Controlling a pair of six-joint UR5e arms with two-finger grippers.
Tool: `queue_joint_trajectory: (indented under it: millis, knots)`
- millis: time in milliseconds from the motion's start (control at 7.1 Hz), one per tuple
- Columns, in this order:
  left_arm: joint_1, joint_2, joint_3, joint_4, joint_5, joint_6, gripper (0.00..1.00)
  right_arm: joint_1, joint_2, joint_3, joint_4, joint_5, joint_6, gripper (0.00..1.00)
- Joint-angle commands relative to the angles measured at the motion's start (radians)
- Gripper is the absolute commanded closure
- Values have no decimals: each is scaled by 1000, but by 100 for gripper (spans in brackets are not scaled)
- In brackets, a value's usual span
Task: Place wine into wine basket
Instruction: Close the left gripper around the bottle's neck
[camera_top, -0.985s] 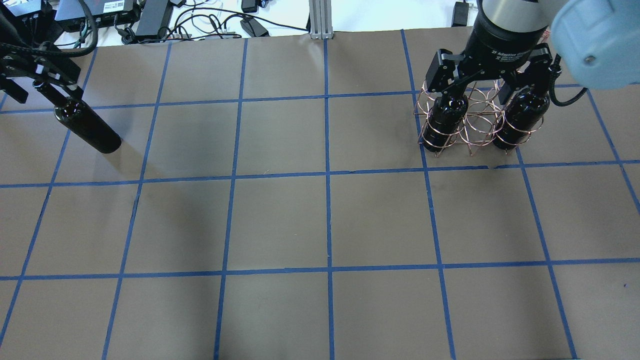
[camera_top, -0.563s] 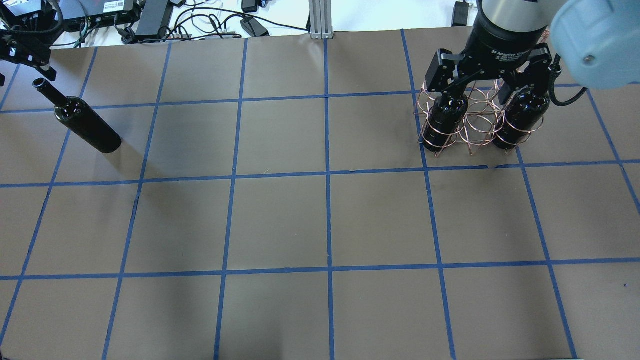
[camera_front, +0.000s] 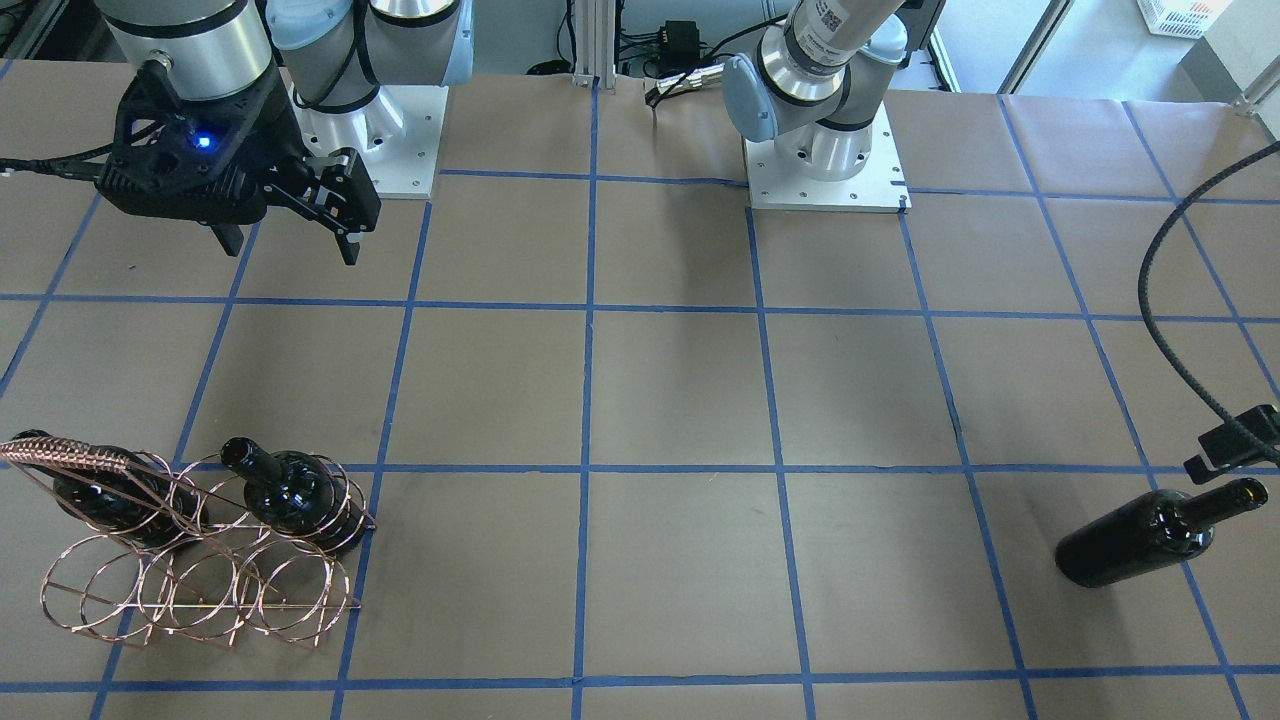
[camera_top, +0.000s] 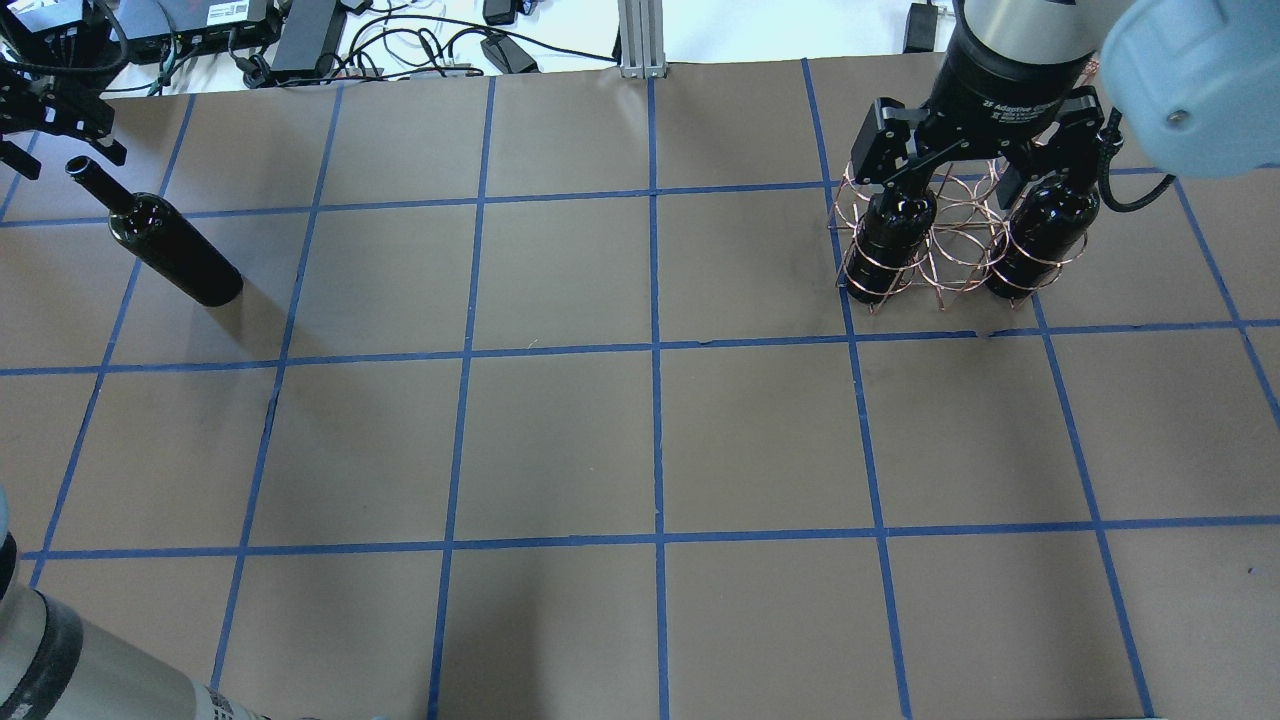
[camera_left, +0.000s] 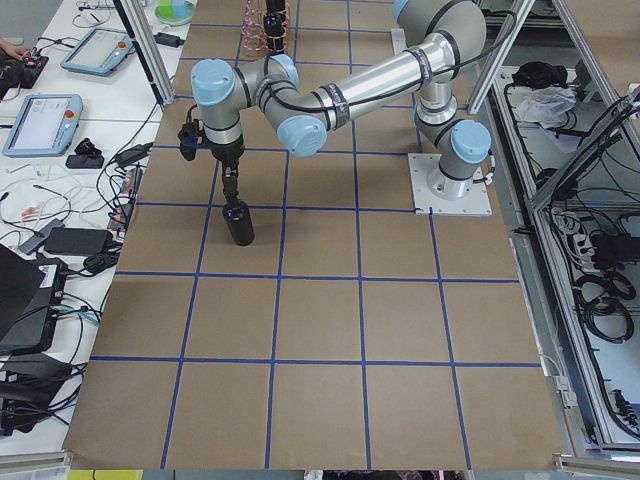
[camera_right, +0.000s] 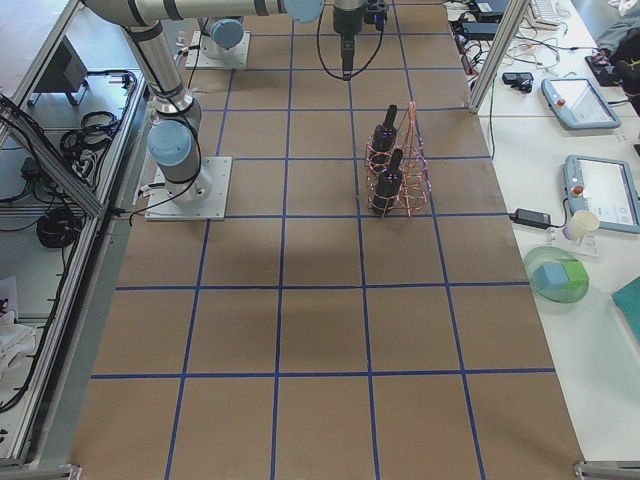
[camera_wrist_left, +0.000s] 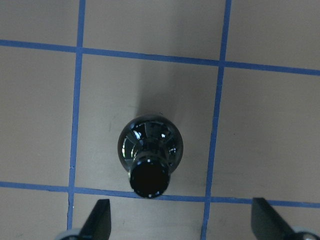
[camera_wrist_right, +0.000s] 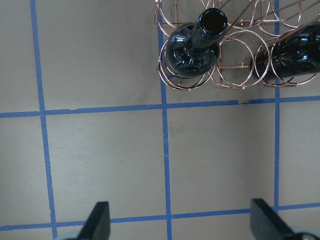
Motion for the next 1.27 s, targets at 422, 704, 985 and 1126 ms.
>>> queue_joint_trajectory:
  millis: [422,704,985,1126]
  knots:
    - [1,-69,0,76,-1,3,0,0,0,0,0,0,0,0]
    - [1,-68,-7,76,0,3,10,0,0,0,0,0,0,0]
    - [1,-68,-11,76,5,3,24,0,0,0,0,0,-2,0]
    - [1,-68,-11,76,5,4,31,0,0,0,0,0,-2,0]
